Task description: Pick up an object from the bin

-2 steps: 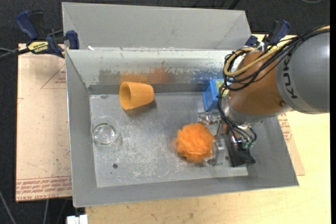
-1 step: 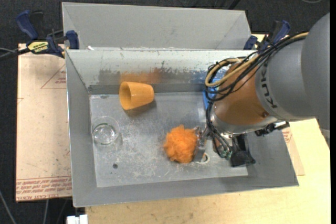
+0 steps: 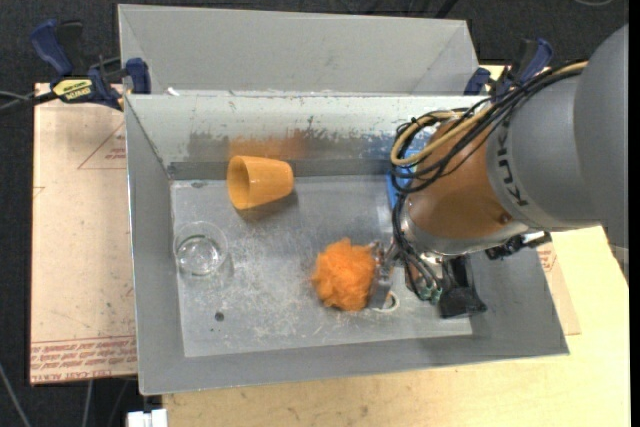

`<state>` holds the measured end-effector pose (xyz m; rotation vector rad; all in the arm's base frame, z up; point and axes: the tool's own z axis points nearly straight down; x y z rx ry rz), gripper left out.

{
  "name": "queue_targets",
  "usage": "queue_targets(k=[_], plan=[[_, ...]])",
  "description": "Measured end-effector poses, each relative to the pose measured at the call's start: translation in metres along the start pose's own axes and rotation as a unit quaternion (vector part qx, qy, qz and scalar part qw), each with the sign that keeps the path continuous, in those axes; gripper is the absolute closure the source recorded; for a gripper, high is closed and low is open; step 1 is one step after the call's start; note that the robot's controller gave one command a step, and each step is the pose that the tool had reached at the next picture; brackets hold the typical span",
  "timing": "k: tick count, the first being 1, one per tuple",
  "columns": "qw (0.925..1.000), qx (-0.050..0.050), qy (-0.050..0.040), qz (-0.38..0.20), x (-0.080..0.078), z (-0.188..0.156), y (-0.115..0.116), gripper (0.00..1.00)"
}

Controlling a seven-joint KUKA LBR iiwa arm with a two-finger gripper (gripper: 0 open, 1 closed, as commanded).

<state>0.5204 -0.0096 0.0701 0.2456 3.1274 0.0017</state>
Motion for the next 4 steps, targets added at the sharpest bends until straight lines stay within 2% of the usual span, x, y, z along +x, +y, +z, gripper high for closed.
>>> queue_targets(k=[2, 4], plan=[[1.0000, 0.000, 0.0040, 0.000, 0.002, -0.018, 0.000, 1.00], [1.0000, 0.000, 0.0003, 0.000, 0.000, -0.054, 0.000, 1.00]])
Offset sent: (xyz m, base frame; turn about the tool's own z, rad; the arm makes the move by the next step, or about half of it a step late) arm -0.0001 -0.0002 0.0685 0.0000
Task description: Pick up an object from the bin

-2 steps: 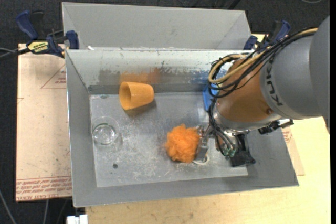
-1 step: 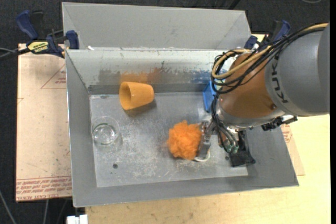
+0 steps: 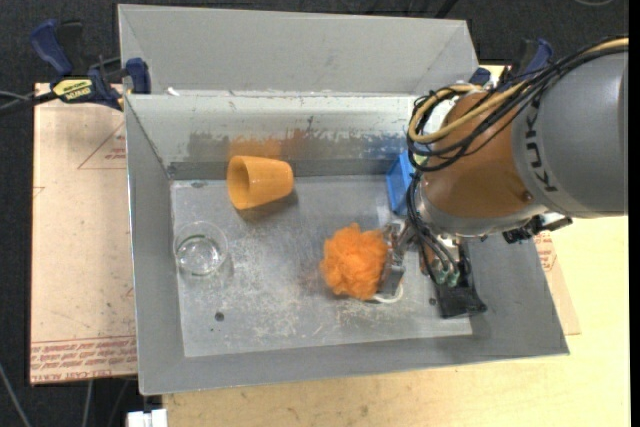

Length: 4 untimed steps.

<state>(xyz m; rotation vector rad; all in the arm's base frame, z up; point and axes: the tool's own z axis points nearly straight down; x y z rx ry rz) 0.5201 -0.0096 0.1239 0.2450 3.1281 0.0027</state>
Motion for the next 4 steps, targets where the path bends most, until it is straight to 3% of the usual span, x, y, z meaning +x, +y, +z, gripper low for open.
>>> queue_targets(k=[4], plan=[[1.0000, -0.001, -0.0017, -0.001, -0.001, -0.036, 0.000, 1.00]])
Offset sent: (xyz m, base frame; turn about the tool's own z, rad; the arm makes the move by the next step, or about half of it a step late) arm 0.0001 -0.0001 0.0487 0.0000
